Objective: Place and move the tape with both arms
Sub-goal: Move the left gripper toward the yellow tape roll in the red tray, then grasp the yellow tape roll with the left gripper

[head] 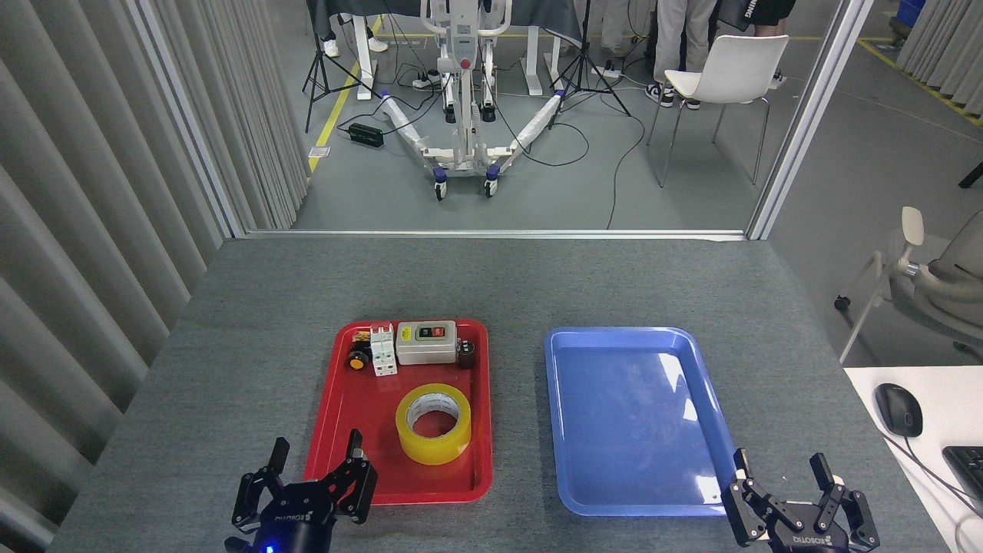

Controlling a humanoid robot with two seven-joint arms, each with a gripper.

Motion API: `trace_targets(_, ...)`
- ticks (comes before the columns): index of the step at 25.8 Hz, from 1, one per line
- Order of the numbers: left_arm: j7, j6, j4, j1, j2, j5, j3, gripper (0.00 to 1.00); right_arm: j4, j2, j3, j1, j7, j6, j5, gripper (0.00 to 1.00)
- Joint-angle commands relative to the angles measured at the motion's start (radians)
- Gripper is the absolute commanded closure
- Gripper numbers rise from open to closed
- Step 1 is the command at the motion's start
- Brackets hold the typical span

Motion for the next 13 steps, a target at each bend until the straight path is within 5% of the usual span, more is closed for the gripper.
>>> trace_targets(1,-0.006,-0.004,0.0,-0.001,0.002,0.013,-0.002,0.0,0.001,-0.001,0.001,0.002,0.0,0.0,0.0,0.0)
trace_targets(13,-0.328,0.042,0.118,-0.199,0.005,0.033,-0.084,0.0,0.003,0.001,0.001,0.002,0.0,0.0,-0.002,0.0)
